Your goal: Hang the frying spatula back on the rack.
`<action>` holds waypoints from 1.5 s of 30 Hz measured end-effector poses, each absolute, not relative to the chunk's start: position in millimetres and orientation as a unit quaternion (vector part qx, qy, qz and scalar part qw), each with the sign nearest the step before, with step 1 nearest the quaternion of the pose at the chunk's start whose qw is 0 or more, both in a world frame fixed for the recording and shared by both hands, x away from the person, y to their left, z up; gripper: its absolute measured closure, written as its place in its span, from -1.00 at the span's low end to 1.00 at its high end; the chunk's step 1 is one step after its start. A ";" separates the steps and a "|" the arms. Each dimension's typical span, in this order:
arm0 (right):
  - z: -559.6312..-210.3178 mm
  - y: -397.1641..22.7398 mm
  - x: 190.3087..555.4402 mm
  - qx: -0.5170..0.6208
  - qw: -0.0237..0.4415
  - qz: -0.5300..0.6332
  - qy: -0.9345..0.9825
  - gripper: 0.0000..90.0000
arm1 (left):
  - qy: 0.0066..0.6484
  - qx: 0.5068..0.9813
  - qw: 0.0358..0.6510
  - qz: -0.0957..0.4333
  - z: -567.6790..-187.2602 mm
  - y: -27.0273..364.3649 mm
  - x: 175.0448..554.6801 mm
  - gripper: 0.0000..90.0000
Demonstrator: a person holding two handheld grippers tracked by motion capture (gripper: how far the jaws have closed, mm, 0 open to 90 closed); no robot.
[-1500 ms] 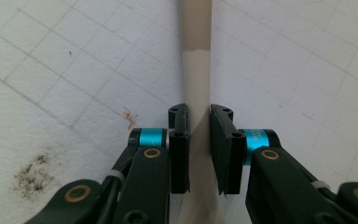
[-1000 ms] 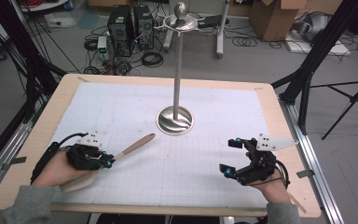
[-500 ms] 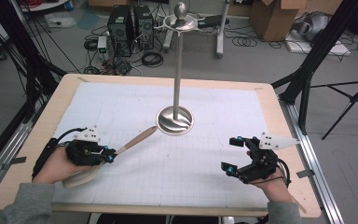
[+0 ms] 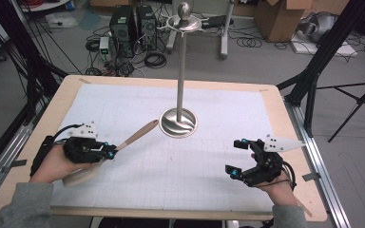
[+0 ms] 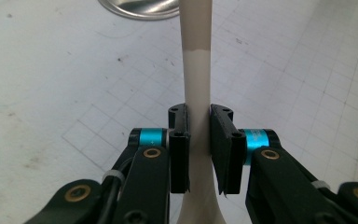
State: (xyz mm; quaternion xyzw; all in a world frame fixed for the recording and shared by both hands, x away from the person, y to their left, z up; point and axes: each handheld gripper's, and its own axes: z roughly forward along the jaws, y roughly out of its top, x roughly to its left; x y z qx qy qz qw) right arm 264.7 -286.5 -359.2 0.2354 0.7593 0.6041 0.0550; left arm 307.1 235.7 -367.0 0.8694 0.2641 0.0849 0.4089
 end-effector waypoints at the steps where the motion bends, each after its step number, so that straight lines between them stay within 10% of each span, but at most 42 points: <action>1: -359.1 -286.5 264.6 0.236 0.054 0.604 0.759 -0.96 | 0.265 0.868 0.410 0.086 -366.3 235.7 307.3 0.73; 45: -355.0 -287.3 264.0 0.231 0.056 0.625 0.744 -0.96 | 0.245 0.864 0.424 0.119 -275.7 230.7 337.5 0.72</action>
